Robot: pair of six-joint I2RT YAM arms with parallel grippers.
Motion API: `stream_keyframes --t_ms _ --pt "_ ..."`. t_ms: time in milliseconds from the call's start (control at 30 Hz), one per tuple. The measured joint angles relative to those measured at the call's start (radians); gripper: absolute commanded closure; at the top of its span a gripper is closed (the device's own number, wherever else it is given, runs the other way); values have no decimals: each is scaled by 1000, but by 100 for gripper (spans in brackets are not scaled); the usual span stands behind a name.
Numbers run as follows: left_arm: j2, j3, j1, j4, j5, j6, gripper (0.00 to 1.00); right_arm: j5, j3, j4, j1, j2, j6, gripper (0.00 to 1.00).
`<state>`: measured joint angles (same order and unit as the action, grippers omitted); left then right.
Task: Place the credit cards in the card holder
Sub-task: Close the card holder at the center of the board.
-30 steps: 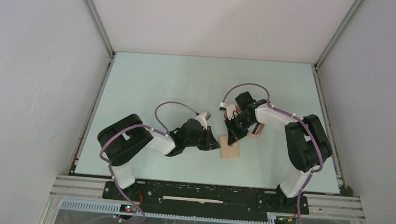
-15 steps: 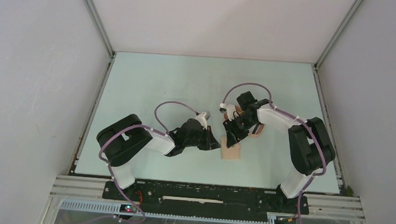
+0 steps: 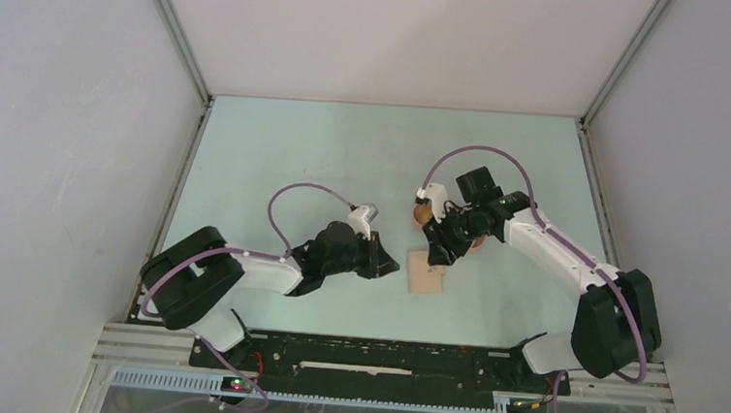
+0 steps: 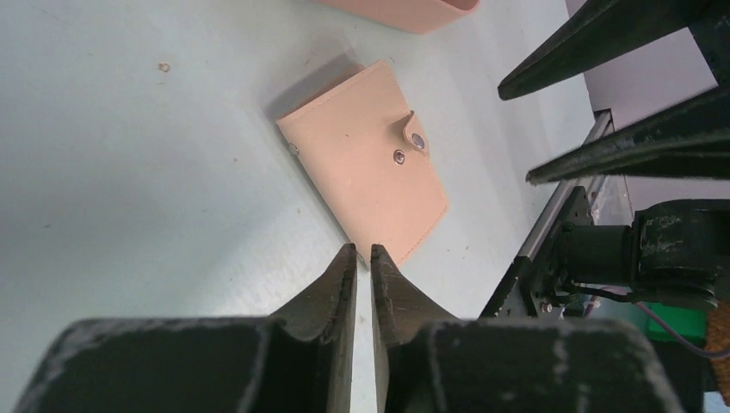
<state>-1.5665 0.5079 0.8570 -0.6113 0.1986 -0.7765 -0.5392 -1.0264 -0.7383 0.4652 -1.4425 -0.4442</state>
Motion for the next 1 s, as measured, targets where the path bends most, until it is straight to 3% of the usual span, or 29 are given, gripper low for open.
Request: stream_keyframes --t_ms 267,500,867,1000 --pt "253 -120 0 14 -117 142 68 198 47 32 109 37 7 55" --pt "476 -241 0 10 -261 242 63 338 53 42 186 -10 16 56" --pt "453 -323 0 -75 -312 254 63 431 53 61 246 -69 28 55" --pt "438 -328 0 -109 -311 253 63 449 53 65 251 -83 31 60"
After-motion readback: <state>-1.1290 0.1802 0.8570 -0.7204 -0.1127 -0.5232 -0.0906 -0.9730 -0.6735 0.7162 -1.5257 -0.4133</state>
